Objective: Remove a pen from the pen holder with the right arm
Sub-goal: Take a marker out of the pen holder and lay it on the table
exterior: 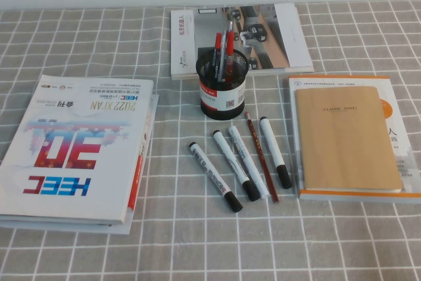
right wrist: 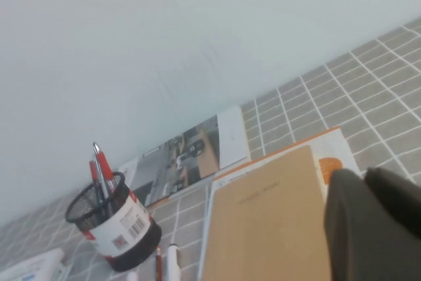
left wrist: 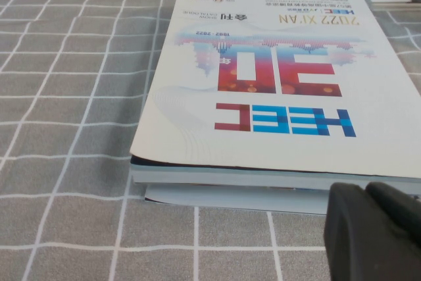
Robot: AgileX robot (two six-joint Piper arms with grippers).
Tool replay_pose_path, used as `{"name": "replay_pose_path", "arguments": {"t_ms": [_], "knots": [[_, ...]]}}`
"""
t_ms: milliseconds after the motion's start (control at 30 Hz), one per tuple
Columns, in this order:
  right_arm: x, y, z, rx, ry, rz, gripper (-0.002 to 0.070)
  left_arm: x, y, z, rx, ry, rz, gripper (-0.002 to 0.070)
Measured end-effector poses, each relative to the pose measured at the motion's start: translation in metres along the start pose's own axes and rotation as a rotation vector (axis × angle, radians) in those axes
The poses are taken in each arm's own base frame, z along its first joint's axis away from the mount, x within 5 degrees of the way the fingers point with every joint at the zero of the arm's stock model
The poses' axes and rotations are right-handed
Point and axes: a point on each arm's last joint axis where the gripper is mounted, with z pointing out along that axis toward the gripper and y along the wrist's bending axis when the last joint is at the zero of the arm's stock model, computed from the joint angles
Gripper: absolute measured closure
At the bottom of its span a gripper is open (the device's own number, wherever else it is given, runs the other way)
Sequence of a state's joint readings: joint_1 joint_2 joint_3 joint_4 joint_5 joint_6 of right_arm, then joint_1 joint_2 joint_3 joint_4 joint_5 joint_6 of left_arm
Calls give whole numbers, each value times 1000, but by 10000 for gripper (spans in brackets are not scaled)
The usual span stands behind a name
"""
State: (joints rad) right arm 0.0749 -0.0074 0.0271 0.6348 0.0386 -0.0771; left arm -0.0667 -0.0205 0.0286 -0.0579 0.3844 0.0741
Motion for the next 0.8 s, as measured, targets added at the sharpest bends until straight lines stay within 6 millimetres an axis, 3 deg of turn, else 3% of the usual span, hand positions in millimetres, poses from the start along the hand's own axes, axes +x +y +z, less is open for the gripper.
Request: {"name": "replay_pose_path", "arguments": {"t_ms": [233, 367, 600, 800], "knots": [[3, 1, 0, -10, 34, 122, 689, 0, 0, 0, 0, 0, 0, 680], [-2, 13, -1, -52, 123, 136, 689, 0, 0, 0, 0, 0, 0, 680], [-32, 45, 13, -51, 383, 6, 688, 0, 0, 0, 0, 0, 0, 680], [-44, 54, 36, -5, 580, -133, 688, 0, 0, 0, 0, 0, 0, 680]]}}
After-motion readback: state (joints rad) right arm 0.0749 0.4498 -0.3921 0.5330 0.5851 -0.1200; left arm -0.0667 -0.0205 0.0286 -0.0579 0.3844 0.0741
